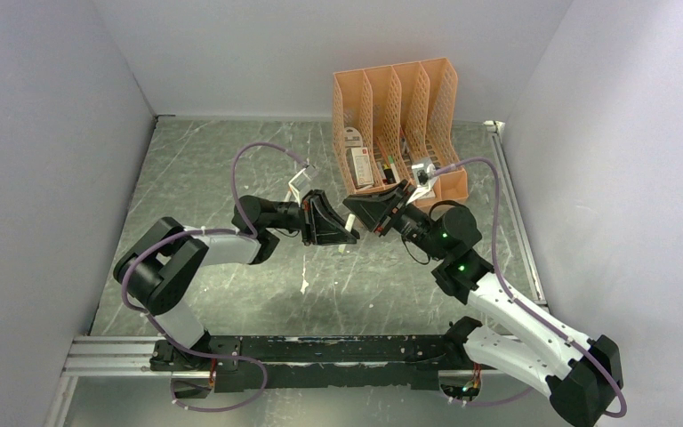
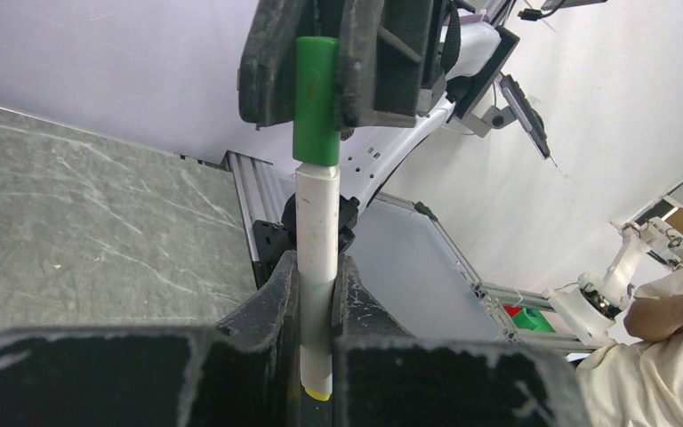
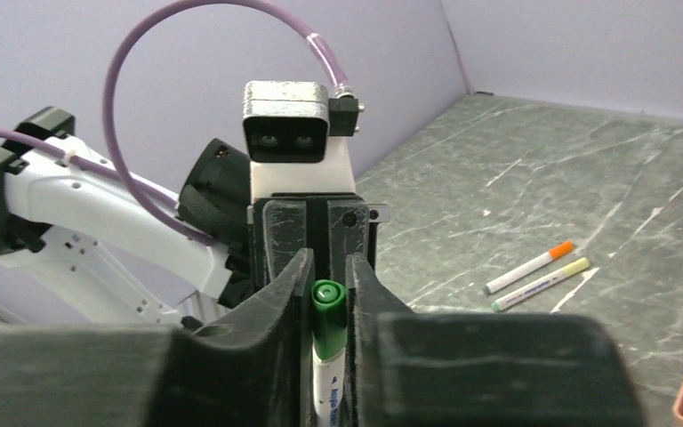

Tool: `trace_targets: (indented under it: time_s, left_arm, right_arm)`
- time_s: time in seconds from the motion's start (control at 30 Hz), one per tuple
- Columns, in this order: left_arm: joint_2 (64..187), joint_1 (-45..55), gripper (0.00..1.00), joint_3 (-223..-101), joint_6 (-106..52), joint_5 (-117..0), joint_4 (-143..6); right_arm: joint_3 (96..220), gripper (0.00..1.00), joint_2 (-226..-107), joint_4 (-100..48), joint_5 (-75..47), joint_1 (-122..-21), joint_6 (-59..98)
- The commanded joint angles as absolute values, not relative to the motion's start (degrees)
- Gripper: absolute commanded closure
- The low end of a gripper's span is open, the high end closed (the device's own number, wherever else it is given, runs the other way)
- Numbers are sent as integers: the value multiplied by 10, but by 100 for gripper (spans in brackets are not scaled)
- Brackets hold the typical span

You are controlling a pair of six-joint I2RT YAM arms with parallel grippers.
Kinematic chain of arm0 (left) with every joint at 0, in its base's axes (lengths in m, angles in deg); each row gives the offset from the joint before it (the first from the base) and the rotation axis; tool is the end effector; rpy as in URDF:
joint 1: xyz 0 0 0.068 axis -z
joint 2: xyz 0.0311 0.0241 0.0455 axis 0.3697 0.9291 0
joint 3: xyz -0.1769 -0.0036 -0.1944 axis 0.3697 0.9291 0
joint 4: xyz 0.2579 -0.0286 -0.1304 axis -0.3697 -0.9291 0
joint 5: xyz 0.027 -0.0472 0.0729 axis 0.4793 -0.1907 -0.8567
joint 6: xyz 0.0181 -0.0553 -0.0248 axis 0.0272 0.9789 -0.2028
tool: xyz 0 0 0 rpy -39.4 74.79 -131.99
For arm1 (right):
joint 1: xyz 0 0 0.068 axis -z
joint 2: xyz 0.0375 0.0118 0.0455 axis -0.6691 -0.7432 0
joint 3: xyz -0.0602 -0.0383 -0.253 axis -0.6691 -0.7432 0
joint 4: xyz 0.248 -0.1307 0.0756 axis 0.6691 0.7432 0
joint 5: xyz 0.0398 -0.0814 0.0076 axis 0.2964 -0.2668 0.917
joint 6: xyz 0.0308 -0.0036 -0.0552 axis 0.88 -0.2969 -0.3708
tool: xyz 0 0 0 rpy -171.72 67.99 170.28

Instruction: Insert the pens into the pen caps

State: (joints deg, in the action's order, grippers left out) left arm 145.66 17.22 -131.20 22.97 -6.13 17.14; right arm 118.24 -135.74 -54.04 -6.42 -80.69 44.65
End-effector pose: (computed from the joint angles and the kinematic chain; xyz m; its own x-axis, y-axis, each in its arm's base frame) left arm 0.2348 -0.2440 0.2316 -0.5630 -0.0989 -0.8205 0.7933 -0.3429 -0.5031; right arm 0.1925 0.1706 0.3257 -0.2790 0.4358 -0.8557 -0.7728 0.4271 0.4695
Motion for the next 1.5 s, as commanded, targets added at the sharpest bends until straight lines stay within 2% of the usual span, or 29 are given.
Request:
trace_targets:
  time_s: [0.0,0.23,0.6,1.0,1.17,1.47]
  left_arm:
    - [1451,171,93,-1310,221,-65,325]
    - [1455,171,93,-1328,219,-70,314]
    - [1462,169,93,-1396,132,-109,173]
    - [1529,123,93,-1476,287,-104,261]
    - [1507,122,93,-1478,224,-118,166]
    - [1495,120,93,-1489,174,-149,123]
  right_arm:
    - [1178,100,-1354,-552,-54,-803,448]
    - [1162,100,-1354,-547,-34,-803,459]
    - [1109,100,-1333,-508,-37,-808,473]
    - [1063,100,-1324,-447,-39,-832,430]
    - [1051,100,-1327,-439,-37,-843,418]
    - [1013,100,-1342,-501,-26,-852,469]
